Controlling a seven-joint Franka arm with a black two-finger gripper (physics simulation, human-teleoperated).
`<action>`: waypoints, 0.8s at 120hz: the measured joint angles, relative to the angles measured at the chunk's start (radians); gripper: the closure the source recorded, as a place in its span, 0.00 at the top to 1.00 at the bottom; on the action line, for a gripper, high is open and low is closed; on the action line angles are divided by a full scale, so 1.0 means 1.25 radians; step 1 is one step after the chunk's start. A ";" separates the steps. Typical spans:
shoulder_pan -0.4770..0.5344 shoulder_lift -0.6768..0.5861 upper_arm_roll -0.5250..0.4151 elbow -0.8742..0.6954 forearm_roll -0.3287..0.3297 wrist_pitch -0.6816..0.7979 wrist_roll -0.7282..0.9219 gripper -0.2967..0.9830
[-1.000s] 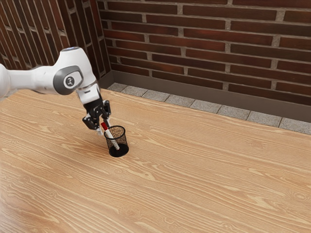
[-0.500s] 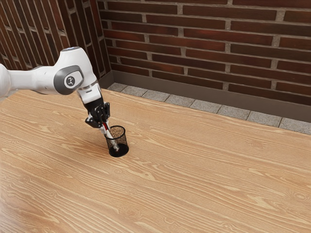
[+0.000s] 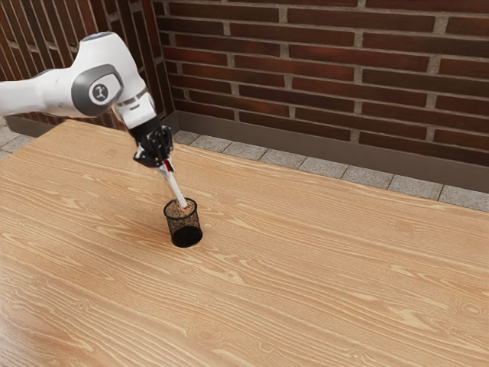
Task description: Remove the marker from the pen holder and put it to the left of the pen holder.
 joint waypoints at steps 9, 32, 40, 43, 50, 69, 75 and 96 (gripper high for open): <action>0.020 -0.005 -0.027 0.047 -0.008 -0.028 -0.002 0.17; 0.048 0.105 -0.026 0.161 -0.008 -0.082 0.002 0.17; 0.063 0.150 -0.026 0.180 -0.016 -0.094 0.005 0.16; 0.070 0.162 -0.026 0.184 -0.023 -0.097 0.007 0.16; 0.078 0.185 -0.012 0.192 -0.050 -0.104 0.015 0.16; 0.090 0.244 0.021 0.227 -0.162 -0.123 0.051 0.16; 0.091 0.258 0.058 0.229 -0.219 -0.127 0.069 0.16; 0.090 0.310 0.114 0.230 -0.342 -0.134 0.133 0.16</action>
